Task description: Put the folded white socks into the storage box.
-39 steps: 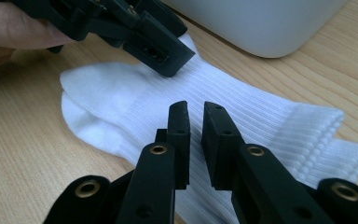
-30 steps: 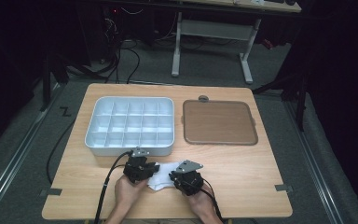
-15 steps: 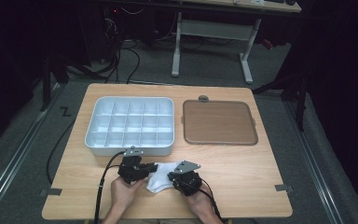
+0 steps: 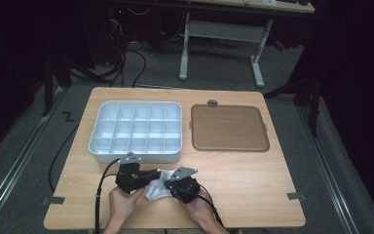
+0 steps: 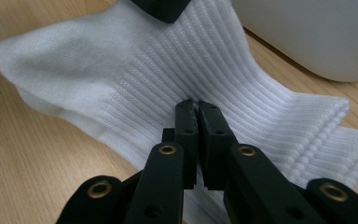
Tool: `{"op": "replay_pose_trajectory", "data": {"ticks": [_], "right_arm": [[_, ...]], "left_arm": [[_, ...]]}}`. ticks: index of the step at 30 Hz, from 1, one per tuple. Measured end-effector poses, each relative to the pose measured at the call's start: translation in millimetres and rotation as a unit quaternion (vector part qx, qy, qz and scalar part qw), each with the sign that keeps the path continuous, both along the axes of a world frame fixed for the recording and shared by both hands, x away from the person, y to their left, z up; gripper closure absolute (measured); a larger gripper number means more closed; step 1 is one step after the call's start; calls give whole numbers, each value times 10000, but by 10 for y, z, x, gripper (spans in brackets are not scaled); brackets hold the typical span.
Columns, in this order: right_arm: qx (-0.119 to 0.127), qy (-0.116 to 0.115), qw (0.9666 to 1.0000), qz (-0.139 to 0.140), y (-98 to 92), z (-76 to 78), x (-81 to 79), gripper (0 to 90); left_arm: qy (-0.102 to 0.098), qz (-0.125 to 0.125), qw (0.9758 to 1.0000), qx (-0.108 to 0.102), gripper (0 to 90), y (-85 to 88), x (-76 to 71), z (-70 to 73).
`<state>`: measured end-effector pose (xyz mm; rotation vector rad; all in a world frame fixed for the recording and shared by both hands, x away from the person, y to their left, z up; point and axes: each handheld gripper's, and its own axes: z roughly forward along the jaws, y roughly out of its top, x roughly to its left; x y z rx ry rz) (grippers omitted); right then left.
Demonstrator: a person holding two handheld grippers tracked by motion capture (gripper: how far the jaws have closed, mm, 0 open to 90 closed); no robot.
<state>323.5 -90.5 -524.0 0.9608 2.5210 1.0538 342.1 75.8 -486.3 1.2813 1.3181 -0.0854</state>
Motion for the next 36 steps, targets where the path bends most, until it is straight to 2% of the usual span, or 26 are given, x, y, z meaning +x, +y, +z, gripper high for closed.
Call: {"op": "replay_pose_trajectory", "data": {"ticks": [6, 8, 11, 16, 19, 20, 21, 22, 25, 31, 36], "right_arm": [[-28, 26, 9999, 105, 93, 7, 29, 874], [-56, 84, 9998, 166, 107, 24, 54, 871], [-118, -90, 9998, 161, 110, 65, 31, 853], [47, -176, 9998, -53, -44, 175, 15, 796], [39, -252, 9992, -295, -216, 248, 9, 747], [39, -252, 9992, -295, -216, 248, 9, 747], [47, -281, 9987, -428, -315, 268, 14, 736], [47, -281, 9987, -428, -315, 268, 14, 736], [14, -163, 9983, -551, -427, 219, 44, 723], [-17, 26, 9984, -564, -406, 95, 72, 729], [-46, 128, 9987, -494, -397, 44, 112, 751]], "left_arm": [[-109, 31, 9999, -31, 841, 17, -5, -2], [-62, 129, 9998, 133, 843, 27, 24, -13], [-74, 221, 9992, 336, 844, 33, 33, -8], [-20, 274, 9984, 491, 845, 48, 43, -22], [28, 315, 9984, 464, 844, 53, 51, -20], [28, 315, 9984, 464, 844, 53, 51, -20], [35, 319, 9984, 470, 845, 51, 53, -20], [35, 319, 9984, 470, 844, 51, 53, -20], [56, 324, 9984, 466, 844, 48, 65, -22], [86, 339, 9985, 424, 843, 42, 65, -9], [133, 307, 9990, 292, 843, 25, 71, 9]]}}
